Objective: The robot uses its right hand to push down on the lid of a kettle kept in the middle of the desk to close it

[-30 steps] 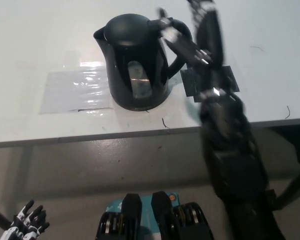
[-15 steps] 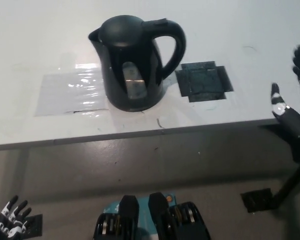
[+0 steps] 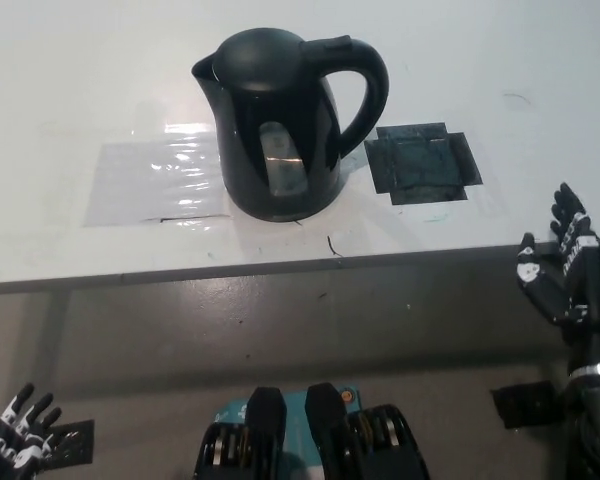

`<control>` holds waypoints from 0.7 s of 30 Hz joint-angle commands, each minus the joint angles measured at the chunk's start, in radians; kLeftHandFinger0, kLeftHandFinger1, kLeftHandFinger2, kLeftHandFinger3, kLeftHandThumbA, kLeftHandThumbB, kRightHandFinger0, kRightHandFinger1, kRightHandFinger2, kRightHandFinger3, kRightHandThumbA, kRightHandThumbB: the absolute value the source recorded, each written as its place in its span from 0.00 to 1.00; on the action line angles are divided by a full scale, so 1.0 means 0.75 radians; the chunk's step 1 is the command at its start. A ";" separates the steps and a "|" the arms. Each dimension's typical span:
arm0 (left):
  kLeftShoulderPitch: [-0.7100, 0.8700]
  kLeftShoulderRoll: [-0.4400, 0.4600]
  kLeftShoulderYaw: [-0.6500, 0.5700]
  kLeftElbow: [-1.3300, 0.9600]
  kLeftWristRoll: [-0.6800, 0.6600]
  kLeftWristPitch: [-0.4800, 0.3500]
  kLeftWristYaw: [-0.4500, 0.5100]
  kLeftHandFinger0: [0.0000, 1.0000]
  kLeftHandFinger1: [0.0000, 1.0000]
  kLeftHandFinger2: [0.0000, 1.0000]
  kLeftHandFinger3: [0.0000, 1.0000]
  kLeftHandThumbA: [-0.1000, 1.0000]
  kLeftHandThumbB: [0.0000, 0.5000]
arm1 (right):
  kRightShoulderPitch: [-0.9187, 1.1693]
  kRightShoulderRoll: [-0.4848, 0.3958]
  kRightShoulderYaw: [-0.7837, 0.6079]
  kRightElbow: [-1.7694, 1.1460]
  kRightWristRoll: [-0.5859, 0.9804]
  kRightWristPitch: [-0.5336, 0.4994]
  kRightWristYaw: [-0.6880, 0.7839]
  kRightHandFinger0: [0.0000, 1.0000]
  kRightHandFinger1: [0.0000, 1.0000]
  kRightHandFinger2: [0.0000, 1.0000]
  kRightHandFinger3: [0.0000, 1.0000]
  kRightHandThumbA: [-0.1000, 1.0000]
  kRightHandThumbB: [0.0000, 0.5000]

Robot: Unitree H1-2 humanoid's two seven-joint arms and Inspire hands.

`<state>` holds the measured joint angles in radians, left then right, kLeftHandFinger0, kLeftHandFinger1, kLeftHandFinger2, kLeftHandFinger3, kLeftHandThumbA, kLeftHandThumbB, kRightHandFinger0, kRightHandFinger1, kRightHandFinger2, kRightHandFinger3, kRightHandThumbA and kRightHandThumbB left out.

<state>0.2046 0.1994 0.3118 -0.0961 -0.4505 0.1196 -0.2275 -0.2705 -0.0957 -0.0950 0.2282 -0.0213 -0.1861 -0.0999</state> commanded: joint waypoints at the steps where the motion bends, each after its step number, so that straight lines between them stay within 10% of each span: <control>1: -0.005 0.019 0.013 -0.001 -0.002 -0.051 -0.004 1.00 1.00 1.00 1.00 0.32 0.55 | 0.019 -0.035 -0.034 0.044 -0.028 -0.154 -0.038 1.00 1.00 1.00 1.00 0.36 0.04; 21: -0.020 0.002 0.013 0.025 -0.008 -0.076 -0.003 1.00 1.00 1.00 1.00 0.33 0.59 | 0.098 -0.020 -0.075 0.026 -0.006 -0.174 -0.039 1.00 1.00 1.00 1.00 0.44 0.09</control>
<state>0.1872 0.1948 0.3114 -0.0707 -0.4509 0.1019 -0.2279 -0.2188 -0.1033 -0.1426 0.2974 -0.0263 -0.2797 -0.1229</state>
